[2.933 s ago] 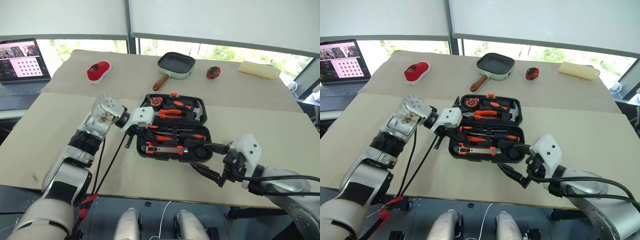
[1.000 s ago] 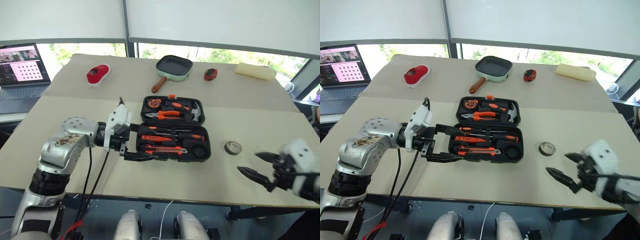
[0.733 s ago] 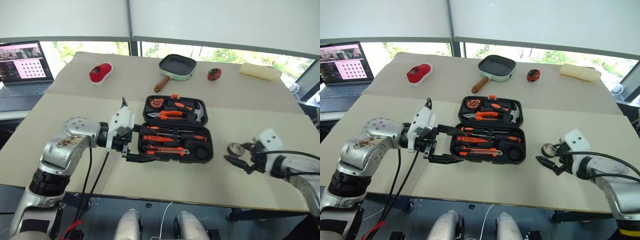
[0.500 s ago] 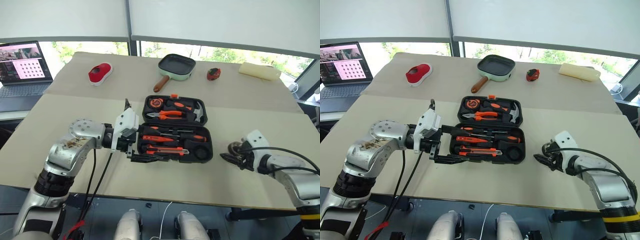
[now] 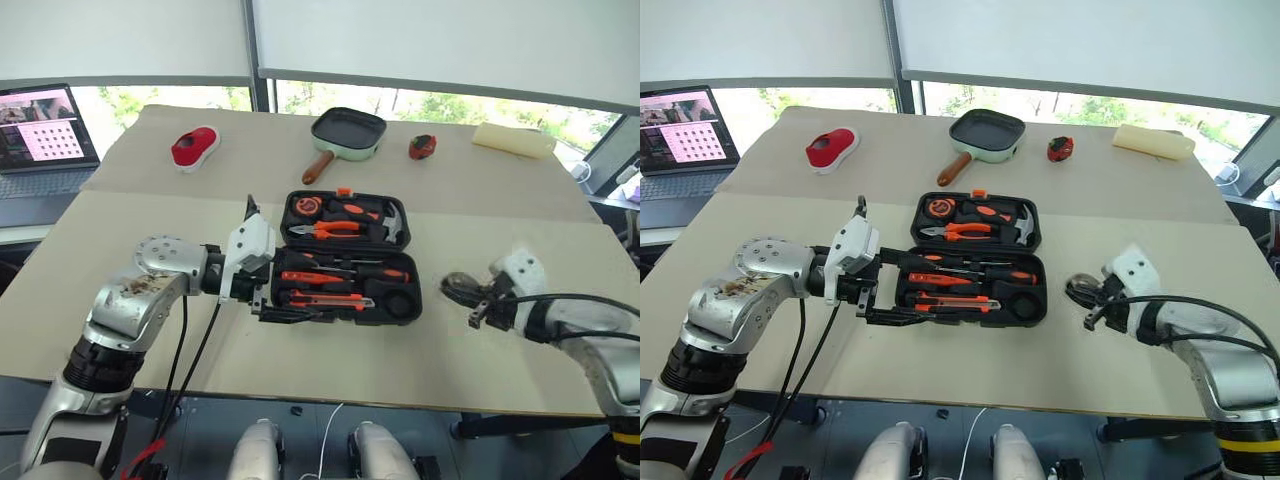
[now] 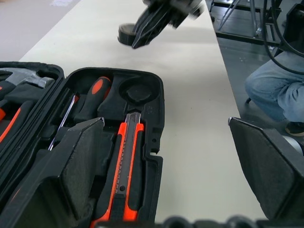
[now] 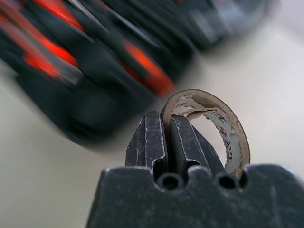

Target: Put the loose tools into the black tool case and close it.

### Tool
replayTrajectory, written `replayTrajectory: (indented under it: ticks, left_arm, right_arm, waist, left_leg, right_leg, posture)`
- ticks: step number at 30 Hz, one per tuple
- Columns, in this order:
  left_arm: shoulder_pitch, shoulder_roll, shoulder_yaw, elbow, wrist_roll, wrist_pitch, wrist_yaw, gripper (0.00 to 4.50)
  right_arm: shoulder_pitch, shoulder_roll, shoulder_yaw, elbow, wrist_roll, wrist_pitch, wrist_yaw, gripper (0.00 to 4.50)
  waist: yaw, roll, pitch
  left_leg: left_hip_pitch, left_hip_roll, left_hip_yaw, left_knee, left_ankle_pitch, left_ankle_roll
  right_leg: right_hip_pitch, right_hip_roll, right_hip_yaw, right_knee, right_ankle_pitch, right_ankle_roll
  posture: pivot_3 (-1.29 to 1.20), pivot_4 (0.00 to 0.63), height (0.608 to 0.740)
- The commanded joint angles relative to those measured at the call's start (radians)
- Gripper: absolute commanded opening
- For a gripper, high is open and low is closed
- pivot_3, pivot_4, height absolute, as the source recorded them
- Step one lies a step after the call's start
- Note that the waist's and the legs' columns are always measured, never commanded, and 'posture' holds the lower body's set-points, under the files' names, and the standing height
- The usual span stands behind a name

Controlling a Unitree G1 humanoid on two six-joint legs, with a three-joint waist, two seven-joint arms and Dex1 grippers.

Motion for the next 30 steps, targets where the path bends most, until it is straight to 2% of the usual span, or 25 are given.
replayTrajectory:
  ticks: [1, 8, 19, 21, 22, 30]
  left_arm:
    - [-0.016, 0.004, -0.008, -0.017, 0.008, -0.032, -0.005, 4.50]
    - [-0.023, 0.005, -0.007, -0.015, 0.003, -0.024, 0.004, 4.50]
    - [-0.012, 0.008, -0.002, -0.014, 0.005, -0.032, 0.008, 4.50]
    - [-0.008, 0.011, 0.001, -0.016, 0.004, -0.034, 0.006, 4.50]
    - [-0.007, 0.012, 0.001, -0.016, 0.003, -0.035, 0.006, 4.50]
    - [-0.005, 0.011, 0.003, -0.010, 0.006, -0.046, 0.005, 4.50]
  right_arm:
    - [-0.047, -0.013, 0.113, -0.084, -0.033, 0.030, 0.001, 0.03]
    - [-0.119, -0.019, 0.244, -0.013, -0.168, 0.022, -0.030, 0.03]
    - [-0.086, 0.012, 0.280, 0.034, -0.198, 0.019, -0.010, 0.03]
    - [-0.081, 0.004, 0.279, 0.034, -0.203, 0.022, -0.006, 0.84]
    - [-0.079, 0.000, 0.278, 0.030, -0.204, 0.025, -0.004, 1.01]
    - [-0.059, -0.012, 0.219, -0.053, -0.153, 0.078, 0.018, 3.82]
  waist:
    - [0.003, 0.000, 0.000]
    - [0.015, -0.001, 0.001]
    - [0.015, -0.001, 0.001]
    - [0.015, -0.001, 0.000]
    - [0.016, -0.001, 0.000]
    - [0.021, -0.001, 0.000]
  left_leg:
    - [0.000, 0.000, 0.000, 0.000, 0.000, 0.000]
    - [-0.002, -0.002, 0.002, 0.000, 0.000, 0.000]
    - [-0.002, -0.001, 0.002, -0.001, 0.000, 0.000]
    - [-0.002, -0.001, 0.002, -0.001, 0.000, 0.000]
    - [-0.002, -0.001, 0.002, -0.001, 0.000, 0.000]
    - [-0.002, -0.001, 0.002, -0.001, 0.000, 0.000]
  right_leg:
    - [0.000, 0.000, 0.000, 0.000, 0.000, 0.000]
    - [0.000, -0.003, 0.000, -0.004, 0.001, 0.001]
    - [0.000, -0.002, -0.001, -0.005, 0.001, 0.001]
    - [0.000, -0.002, -0.001, -0.005, 0.001, 0.001]
    - [0.000, -0.002, -0.001, -0.005, 0.001, 0.001]
    - [0.000, -0.002, -0.001, -0.006, 0.001, 0.001]
  posture:
    - [0.00, 0.150, 0.740]
    - [0.00, 0.150, 0.740]
    - [0.00, 0.150, 0.740]
    - [0.00, 0.150, 0.740]
    - [0.00, 0.150, 0.740]
    - [0.00, 0.150, 0.740]
